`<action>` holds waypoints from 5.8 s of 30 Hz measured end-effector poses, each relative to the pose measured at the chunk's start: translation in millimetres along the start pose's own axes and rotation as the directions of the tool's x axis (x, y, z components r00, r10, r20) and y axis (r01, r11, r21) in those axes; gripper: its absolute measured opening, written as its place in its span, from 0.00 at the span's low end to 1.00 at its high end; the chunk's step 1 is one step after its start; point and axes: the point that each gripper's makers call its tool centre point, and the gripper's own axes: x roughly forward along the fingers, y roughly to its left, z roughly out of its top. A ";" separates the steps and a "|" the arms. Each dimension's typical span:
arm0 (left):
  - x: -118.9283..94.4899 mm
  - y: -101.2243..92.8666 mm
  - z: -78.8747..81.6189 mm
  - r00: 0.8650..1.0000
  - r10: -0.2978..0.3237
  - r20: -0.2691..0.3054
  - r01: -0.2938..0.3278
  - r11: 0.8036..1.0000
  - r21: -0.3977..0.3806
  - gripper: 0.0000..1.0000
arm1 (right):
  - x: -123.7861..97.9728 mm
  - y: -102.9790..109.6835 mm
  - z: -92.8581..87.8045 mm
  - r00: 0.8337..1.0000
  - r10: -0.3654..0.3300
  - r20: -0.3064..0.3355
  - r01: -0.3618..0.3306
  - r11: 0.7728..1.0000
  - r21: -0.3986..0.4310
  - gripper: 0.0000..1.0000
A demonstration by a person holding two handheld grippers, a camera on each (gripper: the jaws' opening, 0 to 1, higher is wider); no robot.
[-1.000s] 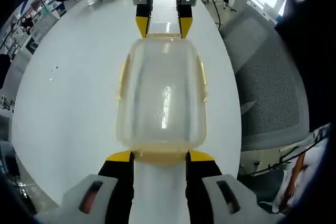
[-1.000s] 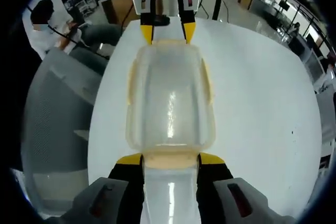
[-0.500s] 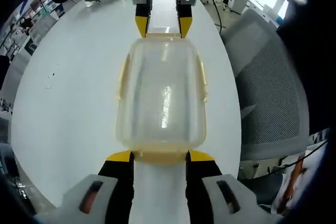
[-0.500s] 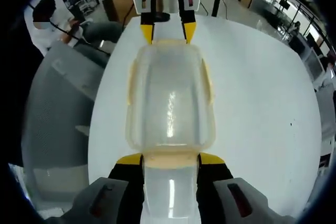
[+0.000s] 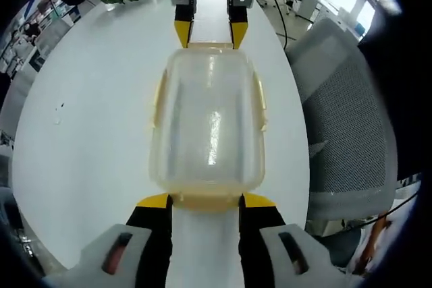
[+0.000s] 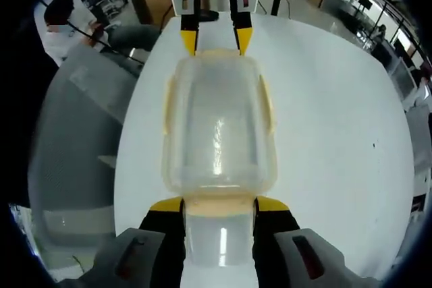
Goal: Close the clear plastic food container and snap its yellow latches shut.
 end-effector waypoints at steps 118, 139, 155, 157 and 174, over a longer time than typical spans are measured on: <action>63.7 -14.0 123.2 1.000 0.012 0.005 -0.012 0.999 -0.038 0.37 | -29.1 -3.4 -136.8 0.996 -0.034 -0.082 0.031 0.999 -0.045 0.37; 60.3 -13.3 122.9 1.000 0.021 0.019 -0.021 1.000 -0.007 0.40 | -31.2 -1.2 -137.0 0.998 -0.032 -0.061 0.027 0.996 -0.088 0.39; 56.5 -9.1 118.2 1.000 0.025 0.007 -0.025 0.998 -0.058 0.43 | -36.0 -3.9 -135.3 0.999 -0.031 -0.045 0.029 0.999 -0.036 0.39; 57.0 -9.2 118.9 1.000 0.021 0.013 -0.020 0.997 -0.068 0.43 | -36.1 -4.0 -134.8 0.999 -0.030 -0.040 0.029 0.999 -0.024 0.39; 55.8 -16.0 115.2 1.000 -0.013 0.028 0.021 0.943 -0.331 0.38 | -46.8 -6.0 -128.4 0.997 -0.046 0.061 0.028 0.965 0.262 0.40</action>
